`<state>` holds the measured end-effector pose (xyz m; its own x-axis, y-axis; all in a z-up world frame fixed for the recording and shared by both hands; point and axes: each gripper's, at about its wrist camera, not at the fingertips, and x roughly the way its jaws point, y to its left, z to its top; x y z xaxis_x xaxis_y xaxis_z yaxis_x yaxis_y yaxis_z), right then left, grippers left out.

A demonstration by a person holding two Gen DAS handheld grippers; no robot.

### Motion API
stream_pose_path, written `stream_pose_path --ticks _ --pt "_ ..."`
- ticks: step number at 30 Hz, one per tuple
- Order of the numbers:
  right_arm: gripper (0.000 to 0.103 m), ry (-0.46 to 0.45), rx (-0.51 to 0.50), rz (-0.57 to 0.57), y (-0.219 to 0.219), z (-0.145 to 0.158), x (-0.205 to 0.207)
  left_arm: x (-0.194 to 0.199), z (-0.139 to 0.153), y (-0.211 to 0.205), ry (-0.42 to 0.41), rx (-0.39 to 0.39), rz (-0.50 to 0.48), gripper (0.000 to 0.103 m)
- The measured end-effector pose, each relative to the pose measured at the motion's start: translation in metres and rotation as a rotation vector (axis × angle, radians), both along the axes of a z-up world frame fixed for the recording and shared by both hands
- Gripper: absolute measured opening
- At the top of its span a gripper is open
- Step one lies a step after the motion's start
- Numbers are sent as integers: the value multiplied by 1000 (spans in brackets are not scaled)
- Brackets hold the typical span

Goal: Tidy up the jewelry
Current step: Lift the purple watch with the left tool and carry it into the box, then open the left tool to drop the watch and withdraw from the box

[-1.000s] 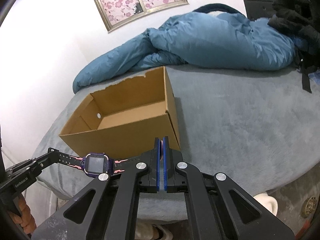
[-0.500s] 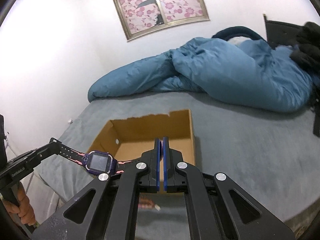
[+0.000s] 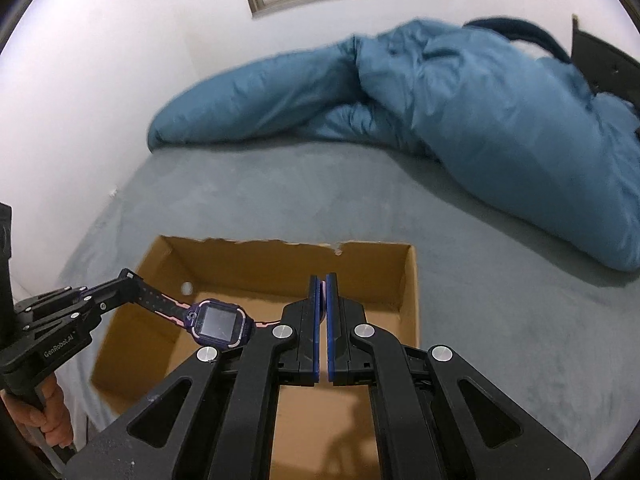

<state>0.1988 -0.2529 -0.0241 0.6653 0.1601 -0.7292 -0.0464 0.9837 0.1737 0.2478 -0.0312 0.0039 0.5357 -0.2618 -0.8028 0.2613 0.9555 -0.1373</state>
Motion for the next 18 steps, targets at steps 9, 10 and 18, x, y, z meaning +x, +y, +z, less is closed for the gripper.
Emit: stream_pose_path --ticks 9,10,18 --pt "1 181 -1 -11 3 -50 55 56 -52 -20 146 106 0 5" --pt "1 211 9 -10 1 -55 57 58 -56 -21 163 119 -6 5" --pt "25 224 18 -34 -12 -47 53 47 -52 -21 150 169 -4 28"
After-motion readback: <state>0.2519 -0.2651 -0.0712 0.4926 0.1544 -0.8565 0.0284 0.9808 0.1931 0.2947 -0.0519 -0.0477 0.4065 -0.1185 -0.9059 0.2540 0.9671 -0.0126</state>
